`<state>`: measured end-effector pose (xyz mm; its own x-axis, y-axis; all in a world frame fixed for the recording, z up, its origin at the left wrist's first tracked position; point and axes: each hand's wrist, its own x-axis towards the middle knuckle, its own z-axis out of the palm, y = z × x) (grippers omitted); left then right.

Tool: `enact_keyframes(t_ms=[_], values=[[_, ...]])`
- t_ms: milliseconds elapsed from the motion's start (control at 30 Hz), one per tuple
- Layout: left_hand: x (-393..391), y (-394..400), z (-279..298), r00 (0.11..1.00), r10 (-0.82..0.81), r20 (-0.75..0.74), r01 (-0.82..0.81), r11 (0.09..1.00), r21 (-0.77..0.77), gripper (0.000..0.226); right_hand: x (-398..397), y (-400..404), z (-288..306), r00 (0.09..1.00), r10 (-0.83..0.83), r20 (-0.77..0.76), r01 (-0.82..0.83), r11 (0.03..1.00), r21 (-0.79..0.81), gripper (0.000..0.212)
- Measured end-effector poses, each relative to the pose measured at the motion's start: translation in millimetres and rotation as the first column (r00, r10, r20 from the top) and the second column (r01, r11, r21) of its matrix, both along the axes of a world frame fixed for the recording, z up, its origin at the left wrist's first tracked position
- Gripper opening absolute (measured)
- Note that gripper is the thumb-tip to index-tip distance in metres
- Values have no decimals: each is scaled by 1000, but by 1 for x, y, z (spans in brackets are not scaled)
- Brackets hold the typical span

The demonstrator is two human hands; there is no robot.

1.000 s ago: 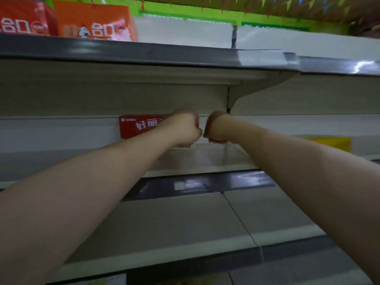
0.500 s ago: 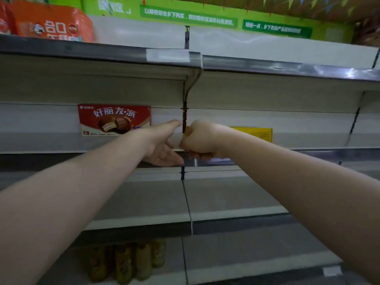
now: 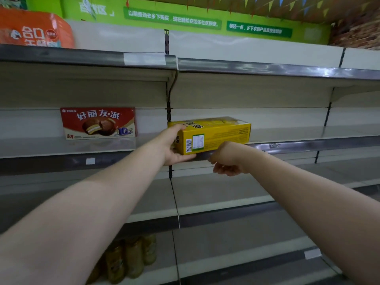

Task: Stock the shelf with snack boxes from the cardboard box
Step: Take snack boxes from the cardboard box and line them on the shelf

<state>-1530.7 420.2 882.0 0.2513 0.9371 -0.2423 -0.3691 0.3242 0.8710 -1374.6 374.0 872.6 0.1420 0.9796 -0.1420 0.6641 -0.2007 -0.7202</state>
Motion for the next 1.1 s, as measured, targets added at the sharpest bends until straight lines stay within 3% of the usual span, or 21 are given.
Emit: enact_keyframes(t_ms=[100,167,300,367,433,500,633,733,900,1000,1100], values=[[-2,-12,-19,999,38,-21,-35,992,121,18,21,1,-25,966,-107,-236,106,994,-18,17],[-12,-19,-35,994,104,-31,-95,972,214,17,34,-3,-45,880,-172,-443,174,984,-37,23],[-55,-43,-76,975,211,-72,-167,905,392,43,45,-20,-85,452,-200,-869,328,944,-46,23],[-73,-64,-104,973,215,-84,-161,891,425,57,39,-35,-103,284,-152,-947,351,935,-45,25],[-84,-89,-132,975,216,-46,-181,901,395,67,27,-57,-123,186,-96,-978,302,952,-36,38],[-91,-113,-156,979,203,-7,-187,911,368,71,14,-83,-146,177,-54,-983,230,973,-12,51],[-94,-143,-191,985,170,30,-170,926,336,109,0,-118,-185,217,-28,-976,243,970,26,51],[-90,-150,-198,989,150,10,-144,929,340,109,3,-128,-198,229,-54,-972,314,949,21,59],[-80,-150,-195,993,122,-3,-113,927,358,107,11,-129,-205,183,-57,-981,356,934,12,49],[-78,-150,-193,994,106,-11,-94,923,374,107,20,-128,-203,90,-25,-996,331,944,6,60],[-82,-150,-189,998,65,-20,-53,927,372,109,29,-129,-199,147,11,-989,270,962,51,82]])
